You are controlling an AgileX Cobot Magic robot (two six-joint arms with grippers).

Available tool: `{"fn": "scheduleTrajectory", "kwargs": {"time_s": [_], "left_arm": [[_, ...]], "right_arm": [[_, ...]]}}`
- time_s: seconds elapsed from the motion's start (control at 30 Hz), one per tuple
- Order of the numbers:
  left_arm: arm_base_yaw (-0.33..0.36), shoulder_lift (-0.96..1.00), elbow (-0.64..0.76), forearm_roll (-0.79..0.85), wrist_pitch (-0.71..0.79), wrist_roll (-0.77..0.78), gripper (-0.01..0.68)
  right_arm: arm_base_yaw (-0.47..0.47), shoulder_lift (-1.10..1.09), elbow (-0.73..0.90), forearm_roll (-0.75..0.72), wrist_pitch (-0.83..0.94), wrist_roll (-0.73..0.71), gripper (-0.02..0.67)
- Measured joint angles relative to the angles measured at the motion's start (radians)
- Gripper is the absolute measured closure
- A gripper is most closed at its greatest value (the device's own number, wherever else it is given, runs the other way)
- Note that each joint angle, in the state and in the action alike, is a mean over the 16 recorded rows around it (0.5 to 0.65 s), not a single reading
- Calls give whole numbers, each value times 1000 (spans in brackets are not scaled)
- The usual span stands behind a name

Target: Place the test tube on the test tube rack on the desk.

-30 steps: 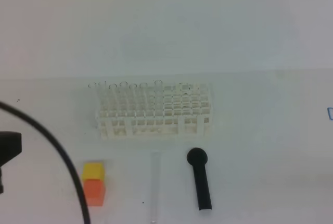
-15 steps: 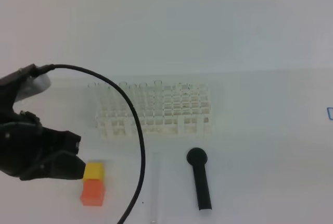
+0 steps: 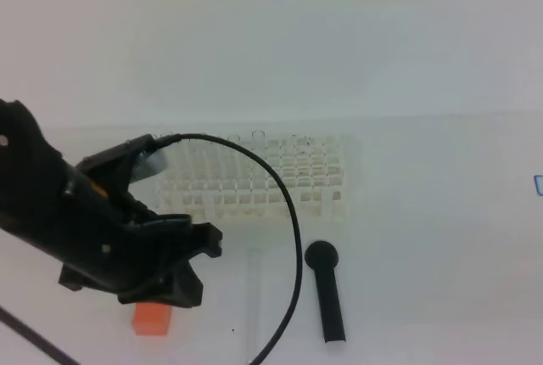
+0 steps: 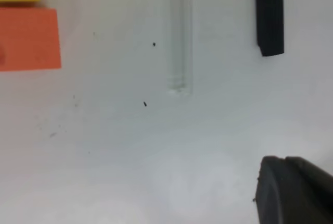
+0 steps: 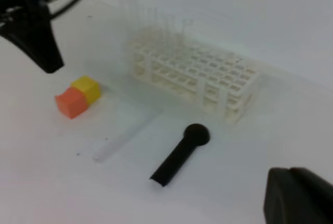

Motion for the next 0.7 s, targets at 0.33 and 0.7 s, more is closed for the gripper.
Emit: {"fn": "scheduleTrajectory", "kwargs": {"time_s": [0.33, 0.7], "left_arm": [[-106, 206, -1, 81, -70, -201, 612], [-252, 378, -30, 231, -144, -397, 421]], "right_arm": [[126, 120, -92, 18, 98, -12, 650], [265, 134, -95, 0, 117, -16, 650]]}}
